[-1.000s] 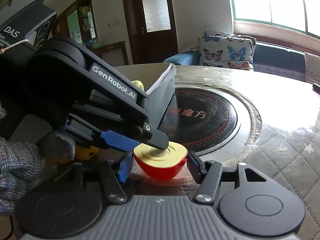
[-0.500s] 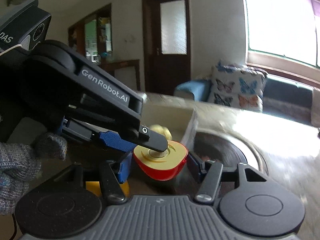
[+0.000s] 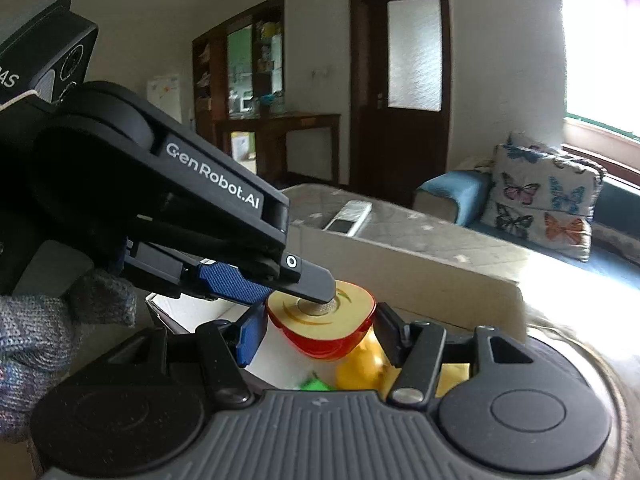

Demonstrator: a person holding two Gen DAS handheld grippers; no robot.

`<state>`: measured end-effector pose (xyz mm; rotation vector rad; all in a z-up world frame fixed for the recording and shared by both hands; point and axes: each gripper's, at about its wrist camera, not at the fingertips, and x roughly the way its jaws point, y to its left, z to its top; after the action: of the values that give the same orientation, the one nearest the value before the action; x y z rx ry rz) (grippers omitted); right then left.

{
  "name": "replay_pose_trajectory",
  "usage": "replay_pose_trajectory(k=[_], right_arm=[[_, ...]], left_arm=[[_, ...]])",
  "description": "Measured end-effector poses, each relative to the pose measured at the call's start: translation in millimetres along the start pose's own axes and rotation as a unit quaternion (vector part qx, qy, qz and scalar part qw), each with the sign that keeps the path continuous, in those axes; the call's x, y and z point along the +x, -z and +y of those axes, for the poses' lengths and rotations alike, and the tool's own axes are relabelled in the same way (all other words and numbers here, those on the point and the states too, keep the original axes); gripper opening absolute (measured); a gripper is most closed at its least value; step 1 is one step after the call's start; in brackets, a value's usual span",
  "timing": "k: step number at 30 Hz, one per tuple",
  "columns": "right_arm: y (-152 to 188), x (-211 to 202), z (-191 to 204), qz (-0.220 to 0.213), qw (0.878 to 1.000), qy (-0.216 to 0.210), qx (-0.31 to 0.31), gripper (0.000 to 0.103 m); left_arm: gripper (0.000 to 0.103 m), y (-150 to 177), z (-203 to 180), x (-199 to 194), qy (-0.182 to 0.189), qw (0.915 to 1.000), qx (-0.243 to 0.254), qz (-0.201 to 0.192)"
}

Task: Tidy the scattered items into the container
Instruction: 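Carry the red cup over the box and open the right tool, then move the right tool toward the large yellow rubber duck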

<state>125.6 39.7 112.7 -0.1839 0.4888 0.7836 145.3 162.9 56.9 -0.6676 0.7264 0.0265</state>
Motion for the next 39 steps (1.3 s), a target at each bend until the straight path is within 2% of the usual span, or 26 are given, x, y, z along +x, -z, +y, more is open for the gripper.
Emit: replay_pose_trajectory(k=[9, 18, 28, 36, 39], right_arm=[[3, 48, 20, 0.049, 0.998, -0.028, -0.023, 0.059], [7, 59, 26, 0.072, 0.997, -0.028, -0.018, 0.06], [5, 40, 22, 0.051, 0.998, -0.02, -0.01, 0.062], [13, 0, 21, 0.032, 0.999, -0.017, -0.015, 0.065], [20, -17, 21, 0.028, 0.999, -0.014, -0.012, 0.069]], left_arm=[[0.032, -10, 37, 21, -0.015, 0.9988, -0.04, 0.025], [0.032, -13, 51, 34, -0.019, 0.9979, -0.052, 0.035], [0.032, -8, 44, 23, -0.03, 0.9987, -0.036, 0.02], [0.032, 4, 30, -2, -0.026, 0.9996, -0.009, 0.0], [0.032, 14, 25, -12, -0.023, 0.9997, -0.003, -0.001]])
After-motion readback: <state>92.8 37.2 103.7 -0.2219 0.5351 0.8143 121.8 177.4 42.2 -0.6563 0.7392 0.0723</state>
